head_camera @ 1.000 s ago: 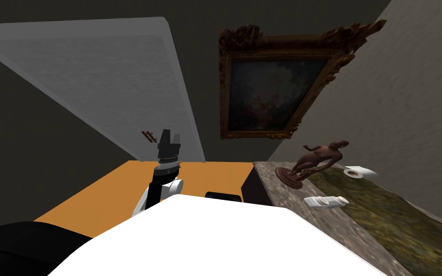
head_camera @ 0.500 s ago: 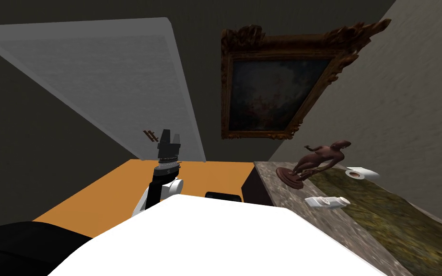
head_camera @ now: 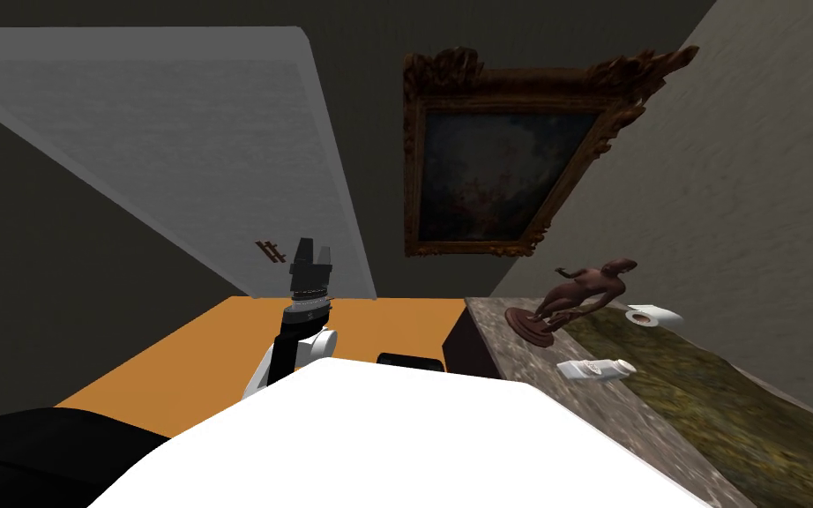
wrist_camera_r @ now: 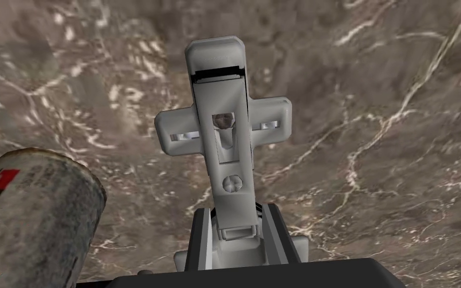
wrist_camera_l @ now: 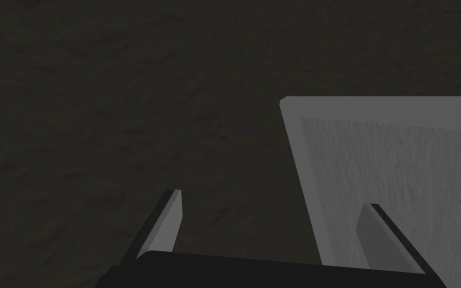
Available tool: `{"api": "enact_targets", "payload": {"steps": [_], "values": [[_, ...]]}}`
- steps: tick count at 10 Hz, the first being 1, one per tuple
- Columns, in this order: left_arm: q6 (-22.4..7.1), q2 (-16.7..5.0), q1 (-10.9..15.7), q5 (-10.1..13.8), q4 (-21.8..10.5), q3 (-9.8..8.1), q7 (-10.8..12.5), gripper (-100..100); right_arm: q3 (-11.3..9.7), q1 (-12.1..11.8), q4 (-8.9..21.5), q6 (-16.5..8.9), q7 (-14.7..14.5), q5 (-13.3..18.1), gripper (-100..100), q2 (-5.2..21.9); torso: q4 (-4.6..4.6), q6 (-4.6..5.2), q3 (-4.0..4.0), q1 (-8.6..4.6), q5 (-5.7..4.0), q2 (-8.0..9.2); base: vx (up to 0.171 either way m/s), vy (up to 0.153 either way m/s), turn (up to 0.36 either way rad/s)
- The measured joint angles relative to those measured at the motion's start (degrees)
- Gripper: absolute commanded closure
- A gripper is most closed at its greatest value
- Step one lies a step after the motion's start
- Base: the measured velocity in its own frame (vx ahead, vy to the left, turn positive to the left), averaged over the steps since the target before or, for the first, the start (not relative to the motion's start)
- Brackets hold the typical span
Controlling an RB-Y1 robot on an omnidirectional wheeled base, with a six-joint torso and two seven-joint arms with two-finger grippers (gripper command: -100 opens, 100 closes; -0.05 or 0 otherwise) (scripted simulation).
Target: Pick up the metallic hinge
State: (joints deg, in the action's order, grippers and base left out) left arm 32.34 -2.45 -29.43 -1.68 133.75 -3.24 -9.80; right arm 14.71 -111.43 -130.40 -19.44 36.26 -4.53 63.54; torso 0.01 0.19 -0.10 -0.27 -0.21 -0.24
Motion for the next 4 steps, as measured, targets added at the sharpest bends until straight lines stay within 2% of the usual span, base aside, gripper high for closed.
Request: {"api": "enact_targets", "payload": {"steps": [3, 4], "values": [[0.00, 0.00, 0.00, 0.00, 0.00, 0.00, 0.00, 0, 1.98, -3.59, -2.05, 0.59, 0.01, 1.30, 100, -0.46, -0.03, 0.04, -0.04, 0.01, -0.01, -0.03, 0.037, -0.012, -0.047], [0.00, 0.00, 0.01, 0.00, 0.00, 0.00, 0.00, 0, 2.05, -3.73, -2.17, 0.63, -0.02, 1.40, 0, -0.50, -0.02, 0.02, -0.01, 0.00, -0.03, 0.03, 0.000, 0.000, 0.000]]}}
